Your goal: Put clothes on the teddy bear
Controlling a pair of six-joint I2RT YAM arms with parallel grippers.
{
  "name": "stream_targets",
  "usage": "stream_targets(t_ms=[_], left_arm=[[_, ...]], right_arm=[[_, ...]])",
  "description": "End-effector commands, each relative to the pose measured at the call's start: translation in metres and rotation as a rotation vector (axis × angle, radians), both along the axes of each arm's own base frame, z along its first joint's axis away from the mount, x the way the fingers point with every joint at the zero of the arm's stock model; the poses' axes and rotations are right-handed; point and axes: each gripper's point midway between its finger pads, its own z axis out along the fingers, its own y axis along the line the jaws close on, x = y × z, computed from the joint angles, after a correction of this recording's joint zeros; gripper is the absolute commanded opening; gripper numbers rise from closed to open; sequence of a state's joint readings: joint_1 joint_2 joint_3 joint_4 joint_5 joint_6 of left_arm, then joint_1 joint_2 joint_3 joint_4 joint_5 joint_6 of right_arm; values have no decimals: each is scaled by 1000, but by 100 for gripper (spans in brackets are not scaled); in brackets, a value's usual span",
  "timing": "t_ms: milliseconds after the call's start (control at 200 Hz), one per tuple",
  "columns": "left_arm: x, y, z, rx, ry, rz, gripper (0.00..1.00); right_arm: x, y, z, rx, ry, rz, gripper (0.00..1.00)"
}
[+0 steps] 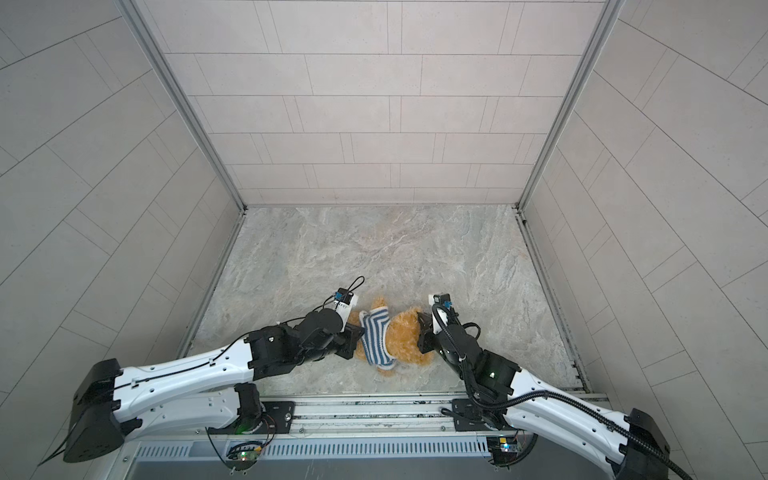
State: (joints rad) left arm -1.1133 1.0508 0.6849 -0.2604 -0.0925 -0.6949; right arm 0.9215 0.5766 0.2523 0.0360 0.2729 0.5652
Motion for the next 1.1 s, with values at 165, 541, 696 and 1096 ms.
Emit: stream_targets(t_ms=[165,541,696,1096], left_arm=[[3,26,3,36,-40,40,0],[9,57,5,3,-43,54,0],[8,57,4,11,-52,31,0],[22,26,4,-60,-65,6,0]], right_arm=[[-3,-15,-8,-13,16,-48,0],[-4,-31,-12,-40,12,-103,0],[-3,-26,-13,-45,17,-84,0],[-5,11,-14,-70,48,77,16]])
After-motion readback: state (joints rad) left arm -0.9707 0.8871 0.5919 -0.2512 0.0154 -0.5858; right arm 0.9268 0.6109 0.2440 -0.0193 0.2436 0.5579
